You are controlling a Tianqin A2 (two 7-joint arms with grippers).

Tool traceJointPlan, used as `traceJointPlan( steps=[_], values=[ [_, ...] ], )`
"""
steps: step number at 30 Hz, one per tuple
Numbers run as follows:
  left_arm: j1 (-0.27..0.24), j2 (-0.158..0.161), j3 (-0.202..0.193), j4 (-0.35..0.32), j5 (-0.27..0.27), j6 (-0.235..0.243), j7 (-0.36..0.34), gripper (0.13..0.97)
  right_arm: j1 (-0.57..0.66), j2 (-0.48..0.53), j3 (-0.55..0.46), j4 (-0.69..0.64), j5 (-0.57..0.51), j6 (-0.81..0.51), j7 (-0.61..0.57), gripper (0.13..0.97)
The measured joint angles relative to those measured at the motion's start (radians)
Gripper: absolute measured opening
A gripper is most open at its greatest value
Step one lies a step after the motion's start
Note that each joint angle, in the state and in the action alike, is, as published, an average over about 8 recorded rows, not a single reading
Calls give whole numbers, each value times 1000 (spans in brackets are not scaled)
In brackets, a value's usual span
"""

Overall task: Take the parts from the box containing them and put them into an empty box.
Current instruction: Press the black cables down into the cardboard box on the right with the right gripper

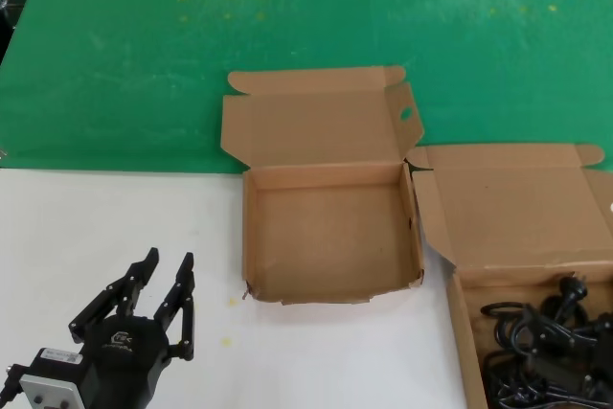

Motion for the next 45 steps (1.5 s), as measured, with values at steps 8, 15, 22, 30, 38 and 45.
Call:
traceJointPlan(
  steps=[8,15,22,30,38,45],
  values=[
    [0,0,0,0,0,0,0,263,157,327,-245,94,326,84,-158,966],
    [0,0,0,0,0,0,0,179,447,593,-577,147,579,63,-270,966],
    [0,0,0,0,0,0,0,142,725,720,-817,148,643,-41,-299,966],
    [0,0,0,0,0,0,0,136,899,750,-888,88,467,-297,-174,966],
    [0,0,0,0,0,0,0,135,1042,709,-895,16,113,-651,151,966],
    [0,0,0,0,0,0,0,135,1150,644,-896,-10,-214,-935,471,966]
  ],
)
